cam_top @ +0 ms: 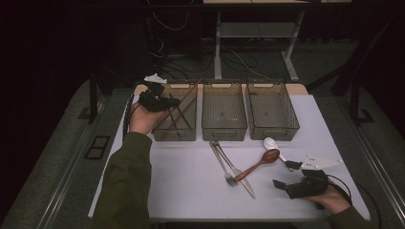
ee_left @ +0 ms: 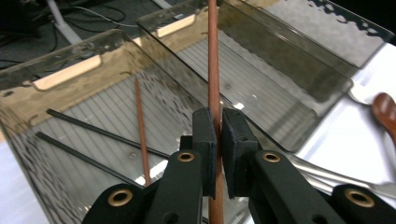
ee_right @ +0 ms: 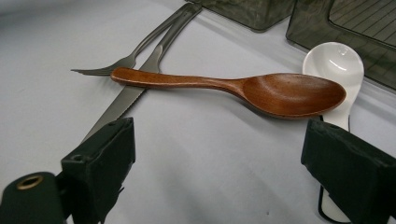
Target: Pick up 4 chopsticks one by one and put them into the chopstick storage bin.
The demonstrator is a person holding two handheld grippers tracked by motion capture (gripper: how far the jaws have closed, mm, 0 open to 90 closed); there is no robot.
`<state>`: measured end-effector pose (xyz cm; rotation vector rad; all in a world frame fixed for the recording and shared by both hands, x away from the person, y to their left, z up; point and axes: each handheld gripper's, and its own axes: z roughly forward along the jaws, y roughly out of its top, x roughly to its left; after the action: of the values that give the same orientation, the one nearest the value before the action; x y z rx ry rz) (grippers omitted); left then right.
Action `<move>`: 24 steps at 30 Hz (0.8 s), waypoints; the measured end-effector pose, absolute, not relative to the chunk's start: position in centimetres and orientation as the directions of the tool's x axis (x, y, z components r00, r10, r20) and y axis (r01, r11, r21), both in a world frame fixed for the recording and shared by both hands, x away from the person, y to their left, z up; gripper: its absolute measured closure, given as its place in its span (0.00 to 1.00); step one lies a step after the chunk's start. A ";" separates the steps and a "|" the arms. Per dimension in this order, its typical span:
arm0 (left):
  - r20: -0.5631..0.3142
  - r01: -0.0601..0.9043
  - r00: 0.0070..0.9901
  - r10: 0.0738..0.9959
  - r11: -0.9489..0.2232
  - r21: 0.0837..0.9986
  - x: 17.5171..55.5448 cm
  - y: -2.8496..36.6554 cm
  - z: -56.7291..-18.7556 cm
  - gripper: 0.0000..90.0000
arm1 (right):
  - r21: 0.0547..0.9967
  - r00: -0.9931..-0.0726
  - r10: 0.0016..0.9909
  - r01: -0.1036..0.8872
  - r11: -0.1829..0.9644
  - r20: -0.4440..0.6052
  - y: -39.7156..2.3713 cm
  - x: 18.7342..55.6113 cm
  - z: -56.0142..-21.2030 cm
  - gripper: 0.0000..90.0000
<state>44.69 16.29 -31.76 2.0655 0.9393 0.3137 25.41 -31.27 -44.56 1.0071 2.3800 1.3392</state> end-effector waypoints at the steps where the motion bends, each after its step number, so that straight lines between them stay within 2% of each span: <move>1: -0.099 0.506 0.689 0.718 -0.379 0.775 45.0 16.3 -31.8 0.93 | 0.821 -0.737 0.664 0.453 0.347 0.126 -31.3 25.4 -44.6 0.11; 18: -0.098 0.539 0.618 0.780 -0.330 0.775 48.6 17.0 -34.9 0.93 | 0.824 -0.736 0.665 0.452 0.342 0.128 -31.4 25.4 -44.6 0.11; 24: -0.095 0.567 0.603 0.792 -0.343 0.749 49.5 17.4 -36.2 0.93 | 0.821 -0.738 0.662 0.453 0.347 0.127 -31.3 25.4 -44.6 0.11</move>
<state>49.47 17.43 -36.19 2.0509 1.0714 0.3668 25.42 -31.31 -44.61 1.0054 2.3816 1.3391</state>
